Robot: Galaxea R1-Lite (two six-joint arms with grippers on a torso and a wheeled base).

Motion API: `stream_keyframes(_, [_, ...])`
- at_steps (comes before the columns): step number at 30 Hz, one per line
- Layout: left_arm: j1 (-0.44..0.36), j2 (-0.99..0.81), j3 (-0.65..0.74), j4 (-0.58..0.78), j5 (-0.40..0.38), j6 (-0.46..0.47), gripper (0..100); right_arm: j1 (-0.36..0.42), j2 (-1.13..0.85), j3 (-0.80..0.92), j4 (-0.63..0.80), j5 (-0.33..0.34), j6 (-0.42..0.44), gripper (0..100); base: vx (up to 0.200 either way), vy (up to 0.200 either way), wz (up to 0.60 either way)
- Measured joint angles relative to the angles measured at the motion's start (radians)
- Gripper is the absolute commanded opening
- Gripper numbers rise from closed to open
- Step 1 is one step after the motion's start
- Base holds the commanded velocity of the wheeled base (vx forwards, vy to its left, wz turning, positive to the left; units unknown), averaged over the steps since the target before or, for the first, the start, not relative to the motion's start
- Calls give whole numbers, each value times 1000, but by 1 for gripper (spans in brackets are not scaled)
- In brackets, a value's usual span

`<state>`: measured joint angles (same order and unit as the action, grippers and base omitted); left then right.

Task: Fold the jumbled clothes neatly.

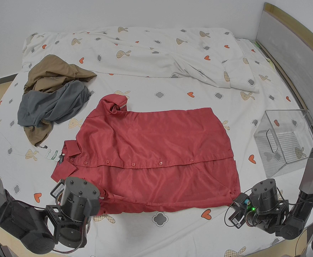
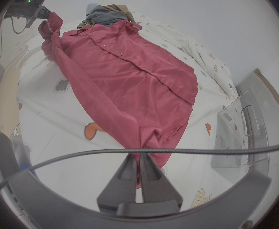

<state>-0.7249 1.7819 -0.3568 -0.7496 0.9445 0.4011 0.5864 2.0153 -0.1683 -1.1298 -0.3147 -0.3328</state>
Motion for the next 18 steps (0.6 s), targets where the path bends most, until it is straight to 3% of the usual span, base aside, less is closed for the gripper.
stream_keyframes(18, [103, 84, -153, 20, -1, 22, 0, -84, -4, -154, 3, 2, -23, 0, 0, 0, 0])
